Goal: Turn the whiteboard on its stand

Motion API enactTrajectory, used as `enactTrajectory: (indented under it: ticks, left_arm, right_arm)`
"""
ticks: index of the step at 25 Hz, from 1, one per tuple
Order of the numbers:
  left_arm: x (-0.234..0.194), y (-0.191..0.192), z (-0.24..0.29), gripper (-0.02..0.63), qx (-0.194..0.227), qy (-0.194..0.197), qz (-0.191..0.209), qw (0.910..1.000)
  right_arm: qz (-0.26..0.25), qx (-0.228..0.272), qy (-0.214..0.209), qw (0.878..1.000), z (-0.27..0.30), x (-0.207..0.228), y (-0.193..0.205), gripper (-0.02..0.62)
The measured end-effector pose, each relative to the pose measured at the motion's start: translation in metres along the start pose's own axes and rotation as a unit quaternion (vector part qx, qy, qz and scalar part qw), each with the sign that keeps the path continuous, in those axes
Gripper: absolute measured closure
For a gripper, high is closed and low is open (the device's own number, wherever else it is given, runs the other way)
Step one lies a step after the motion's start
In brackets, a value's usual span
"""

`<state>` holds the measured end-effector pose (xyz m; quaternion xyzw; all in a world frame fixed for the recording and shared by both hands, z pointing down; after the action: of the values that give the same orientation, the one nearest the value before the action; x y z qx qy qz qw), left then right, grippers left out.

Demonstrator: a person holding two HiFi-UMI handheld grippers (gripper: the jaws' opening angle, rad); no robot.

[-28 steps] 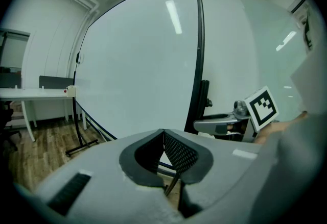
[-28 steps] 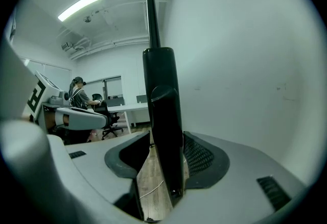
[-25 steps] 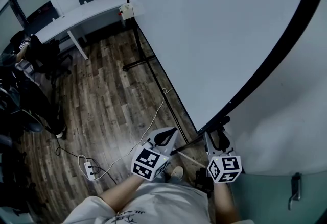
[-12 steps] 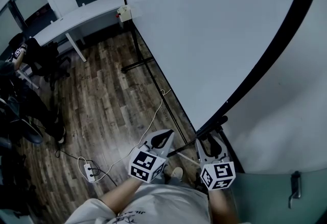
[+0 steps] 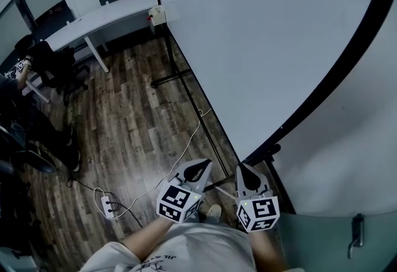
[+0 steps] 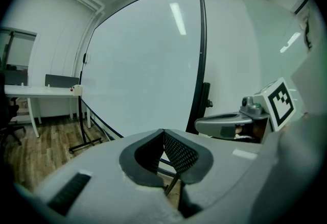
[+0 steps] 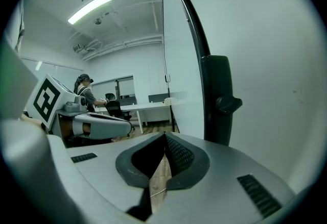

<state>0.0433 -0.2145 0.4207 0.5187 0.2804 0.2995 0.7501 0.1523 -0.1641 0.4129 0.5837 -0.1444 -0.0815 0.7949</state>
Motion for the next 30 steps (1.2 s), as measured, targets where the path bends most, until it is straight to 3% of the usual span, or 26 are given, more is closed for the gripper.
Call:
enactTrajectory:
  ticks: [14, 30]
  left_arm:
    - [-0.009, -0.006, -0.005, 0.595, 0.007, -0.013, -0.008, 0.9999]
    - [-0.008, -0.013, -0.013, 0.595, 0.008, -0.011, -0.008, 0.9999]
  right_arm:
    - [0.004, -0.011, -0.038, 0.999, 0.019, -0.018, -0.004, 0.589]
    - [0.0, -0.019, -0.049, 0.999, 0.017, -0.025, -0.009, 0.589]
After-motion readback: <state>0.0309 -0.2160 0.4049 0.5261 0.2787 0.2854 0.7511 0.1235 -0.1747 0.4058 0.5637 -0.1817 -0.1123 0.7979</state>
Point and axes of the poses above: the fingertips, and each gripper's own axes: z forward along the fingers, x to its right, y out of its underside, the point moved 3 cm from there along -z, backward along the fingers, and after that the axes turned 11 degrees about -y, right-handed, at the moved point
